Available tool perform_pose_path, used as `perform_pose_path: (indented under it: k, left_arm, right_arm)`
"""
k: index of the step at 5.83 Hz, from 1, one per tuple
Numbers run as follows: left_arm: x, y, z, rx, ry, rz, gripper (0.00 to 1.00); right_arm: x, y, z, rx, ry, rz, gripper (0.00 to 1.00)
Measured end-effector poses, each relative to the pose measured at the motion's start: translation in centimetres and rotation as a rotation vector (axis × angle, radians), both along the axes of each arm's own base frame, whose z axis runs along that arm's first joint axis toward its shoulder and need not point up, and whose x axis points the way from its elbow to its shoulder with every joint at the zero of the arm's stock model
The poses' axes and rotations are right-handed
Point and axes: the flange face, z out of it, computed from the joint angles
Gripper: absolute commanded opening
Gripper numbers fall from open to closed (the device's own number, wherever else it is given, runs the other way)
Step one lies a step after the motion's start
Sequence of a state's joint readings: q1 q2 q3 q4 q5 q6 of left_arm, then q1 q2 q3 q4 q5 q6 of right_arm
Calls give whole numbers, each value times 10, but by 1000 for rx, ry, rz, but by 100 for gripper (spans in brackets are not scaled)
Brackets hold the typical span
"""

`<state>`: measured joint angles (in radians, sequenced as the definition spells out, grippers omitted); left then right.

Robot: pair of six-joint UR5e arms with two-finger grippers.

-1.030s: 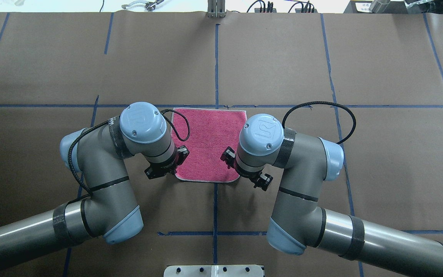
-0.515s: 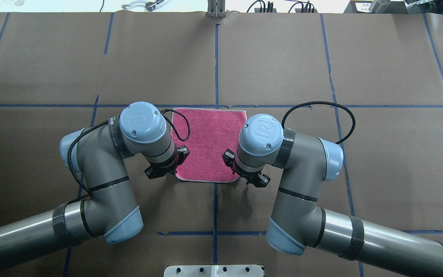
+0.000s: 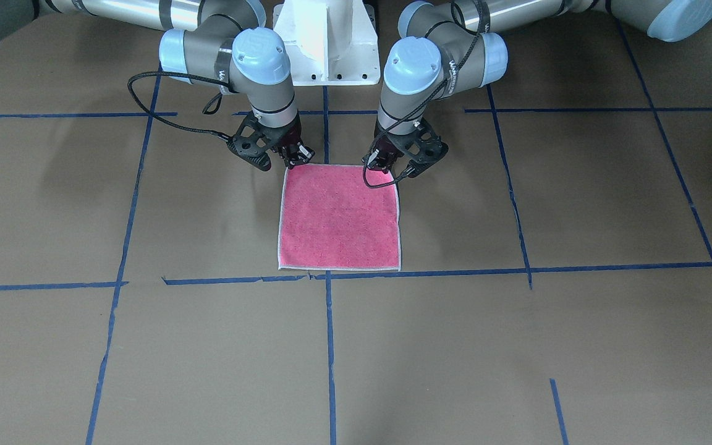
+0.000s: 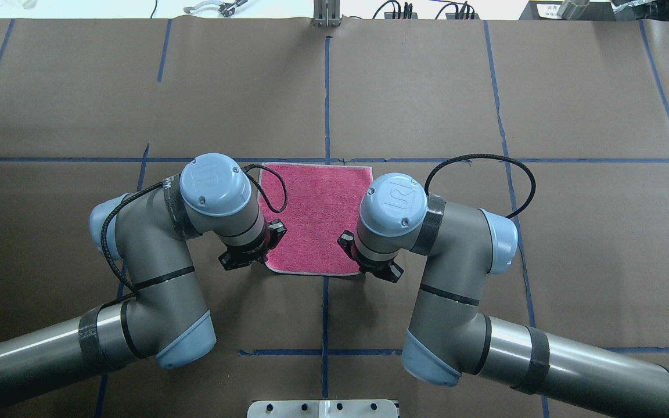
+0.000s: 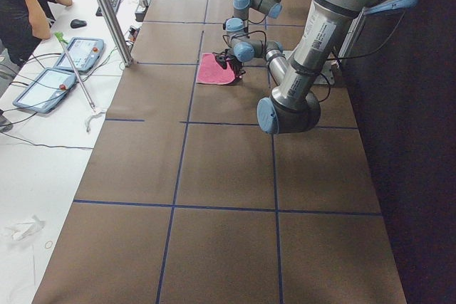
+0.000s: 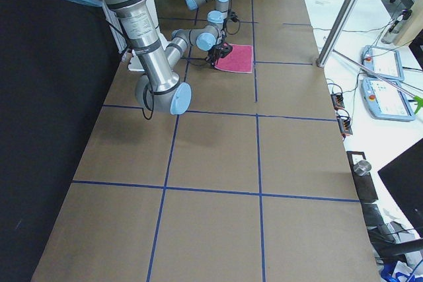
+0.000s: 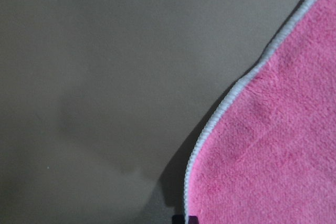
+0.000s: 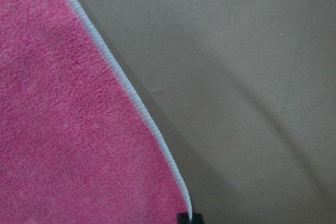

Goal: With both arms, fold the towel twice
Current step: 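Close both grippers on the towel's nearer corners, then lift the nearer edge with both grippers and fold it away from the robot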

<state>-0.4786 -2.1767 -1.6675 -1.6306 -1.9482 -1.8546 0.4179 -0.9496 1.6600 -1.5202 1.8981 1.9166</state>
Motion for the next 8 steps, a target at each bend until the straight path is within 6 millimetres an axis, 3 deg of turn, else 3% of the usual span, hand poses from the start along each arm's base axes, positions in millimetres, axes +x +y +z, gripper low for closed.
perform_pose_path:
  k: [4, 8]
  left_arm:
    - [-2, 0, -2, 1, 3, -2, 0]
    - [-24, 11, -27, -22, 63, 8, 0]
  right_arm:
    - [5, -3, -6, 1, -13, 4, 0]
    - [28, -18, -20, -83, -73, -29, 0]
